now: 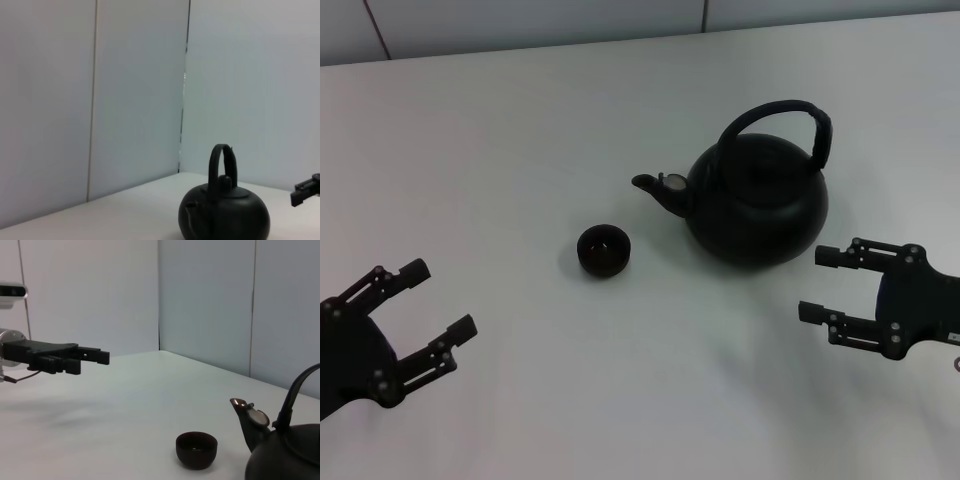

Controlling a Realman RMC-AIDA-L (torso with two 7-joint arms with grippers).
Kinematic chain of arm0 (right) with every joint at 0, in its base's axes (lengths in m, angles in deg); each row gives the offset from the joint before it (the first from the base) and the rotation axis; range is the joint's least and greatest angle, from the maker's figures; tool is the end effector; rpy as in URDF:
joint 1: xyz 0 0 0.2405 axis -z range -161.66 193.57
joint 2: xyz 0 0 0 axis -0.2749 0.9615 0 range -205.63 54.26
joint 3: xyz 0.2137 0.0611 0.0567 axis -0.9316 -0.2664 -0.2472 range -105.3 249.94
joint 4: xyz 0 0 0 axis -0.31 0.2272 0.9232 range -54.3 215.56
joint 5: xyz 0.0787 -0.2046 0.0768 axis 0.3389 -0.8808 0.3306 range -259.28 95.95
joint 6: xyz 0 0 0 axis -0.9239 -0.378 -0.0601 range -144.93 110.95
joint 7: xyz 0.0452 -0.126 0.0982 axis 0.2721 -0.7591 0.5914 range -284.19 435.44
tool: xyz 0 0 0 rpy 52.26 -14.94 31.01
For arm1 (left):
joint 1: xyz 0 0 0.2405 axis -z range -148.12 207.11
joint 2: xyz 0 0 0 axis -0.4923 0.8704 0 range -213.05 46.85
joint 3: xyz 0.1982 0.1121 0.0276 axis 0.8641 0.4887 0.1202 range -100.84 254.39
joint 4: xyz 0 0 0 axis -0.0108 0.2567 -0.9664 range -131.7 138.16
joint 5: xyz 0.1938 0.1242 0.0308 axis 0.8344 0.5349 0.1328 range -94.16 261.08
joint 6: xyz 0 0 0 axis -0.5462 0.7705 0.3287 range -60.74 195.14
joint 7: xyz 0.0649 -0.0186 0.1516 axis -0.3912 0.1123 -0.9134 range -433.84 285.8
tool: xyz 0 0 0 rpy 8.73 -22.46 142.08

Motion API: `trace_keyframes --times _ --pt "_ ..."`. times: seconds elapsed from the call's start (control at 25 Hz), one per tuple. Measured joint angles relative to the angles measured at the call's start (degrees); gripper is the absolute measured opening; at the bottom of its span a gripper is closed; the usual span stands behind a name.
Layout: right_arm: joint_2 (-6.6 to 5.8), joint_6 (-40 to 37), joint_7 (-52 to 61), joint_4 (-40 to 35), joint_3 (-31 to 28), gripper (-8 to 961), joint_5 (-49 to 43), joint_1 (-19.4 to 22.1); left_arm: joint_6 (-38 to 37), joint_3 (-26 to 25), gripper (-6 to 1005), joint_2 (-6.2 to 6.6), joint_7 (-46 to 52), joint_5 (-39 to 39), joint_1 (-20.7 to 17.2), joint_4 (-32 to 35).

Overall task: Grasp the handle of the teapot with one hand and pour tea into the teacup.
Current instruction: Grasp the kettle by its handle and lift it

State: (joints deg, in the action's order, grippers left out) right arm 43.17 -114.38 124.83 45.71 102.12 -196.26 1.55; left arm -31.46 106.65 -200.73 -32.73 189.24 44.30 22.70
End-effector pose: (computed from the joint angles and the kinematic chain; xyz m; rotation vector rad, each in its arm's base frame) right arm 0.3256 0.2510 0.0113 -2.5644 0.3328 0.6860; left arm -0.3134 0.2384 -0.0123 -2.4208 -0.3740 -0.9404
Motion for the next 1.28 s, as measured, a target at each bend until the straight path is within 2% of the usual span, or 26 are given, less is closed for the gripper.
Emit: trace_keyframes --times 0.16,0.36,0.68,0.8,1.0,1.2,1.28 --pt "0.05 0.0 0.0 0.1 0.0 666 0.0 0.0 0.0 1.1 811 0.23 0.0 0.5 -0.1 1.4" --pt "0.05 0.0 -0.1 0.4 0.0 665 0.0 0.1 3.4 1.4 812 -0.28 -0.3 6.2 -0.8 6.0" --pt "0.17 0.0 -0.5 0.7 -0.3 666 0.6 1.3 3.3 1.0 812 -0.02 0.0 6.3 -1.0 6.4" --pt "0.32 0.0 -2.6 3.1 -0.7 665 4.7 2.3 3.1 1.1 812 -0.23 0.0 6.2 -0.7 6.4" --pt "0.37 1.3 -13.0 17.0 -3.0 666 17.9 4.0 2.7 0.7 812 -0.33 0.1 5.9 -0.2 5.9" --pt "0.68 5.8 -34.7 39.1 -12.7 666 28.8 3.0 2.6 -0.2 811 -0.39 0.1 5.9 -0.2 5.5" --pt "0.75 7.7 -41.6 45.7 -15.8 666 30.7 2.3 2.5 -0.4 811 -0.40 0.2 5.9 -0.2 5.3"
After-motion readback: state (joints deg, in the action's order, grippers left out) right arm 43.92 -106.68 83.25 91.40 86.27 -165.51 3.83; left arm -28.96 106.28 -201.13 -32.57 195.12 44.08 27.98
